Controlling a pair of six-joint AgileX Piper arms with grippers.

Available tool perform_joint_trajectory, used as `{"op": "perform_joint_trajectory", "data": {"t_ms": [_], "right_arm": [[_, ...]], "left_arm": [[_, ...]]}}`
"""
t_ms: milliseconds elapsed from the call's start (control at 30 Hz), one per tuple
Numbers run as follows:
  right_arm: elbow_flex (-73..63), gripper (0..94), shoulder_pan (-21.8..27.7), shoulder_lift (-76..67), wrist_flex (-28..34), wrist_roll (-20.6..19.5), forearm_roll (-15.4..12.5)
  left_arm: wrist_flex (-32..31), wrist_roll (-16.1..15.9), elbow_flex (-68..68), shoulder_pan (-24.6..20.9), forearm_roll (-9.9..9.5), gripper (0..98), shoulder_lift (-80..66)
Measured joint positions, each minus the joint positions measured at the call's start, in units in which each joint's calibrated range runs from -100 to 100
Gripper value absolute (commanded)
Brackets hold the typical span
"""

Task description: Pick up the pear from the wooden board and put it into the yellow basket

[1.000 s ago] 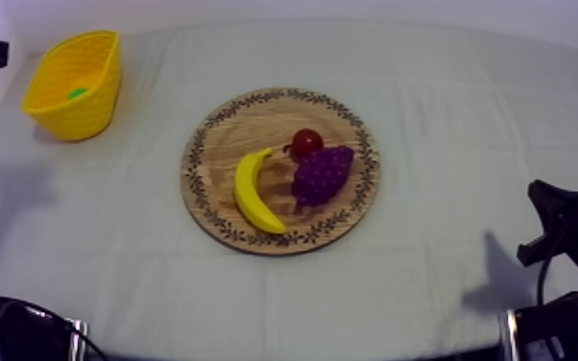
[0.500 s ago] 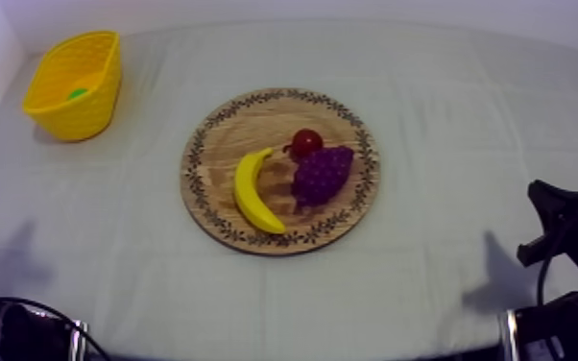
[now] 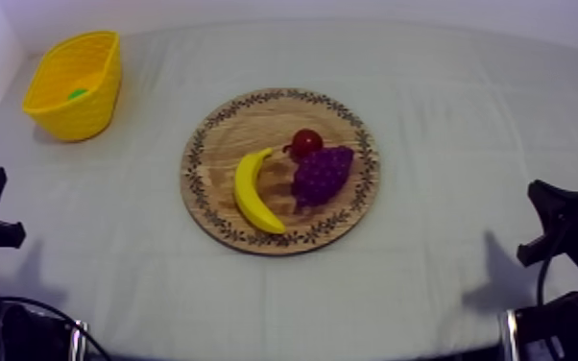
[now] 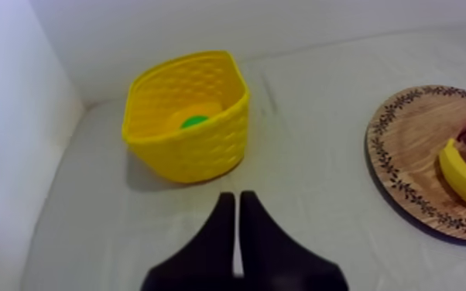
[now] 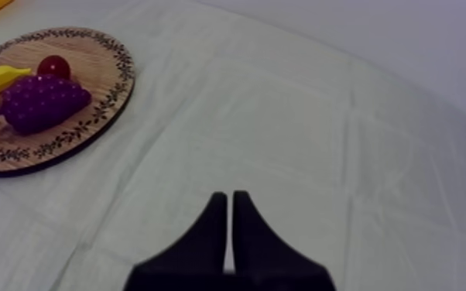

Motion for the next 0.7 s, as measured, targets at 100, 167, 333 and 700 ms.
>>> {"op": "perform_joint_trajectory", "data": {"t_ms": [100, 167, 333, 700], "right_arm": [[0.00, 0.4, 0.00, 0.00, 0.00, 0.00, 0.00], [0.00, 0.4, 0.00, 0.00, 0.00, 0.00, 0.00], [0.00, 0.4, -0.02, 0.00, 0.00, 0.00, 0.00], [0.00, 0.4, -0.05, 0.00, 0.00, 0.00, 0.00]], "left_arm": [[-1.67, 2.62, 4.97, -0.04, -0.93, 0.0, -2.07], [-2.19, 4.41, 7.84, -0.04, -1.89, 0.0, -2.45], [-2.62, 7.82, 10.65, -0.23, -2.61, 0.0, -2.62], [-2.69, 9.97, 10.92, -0.32, -2.67, 0.0, -2.68]]}}
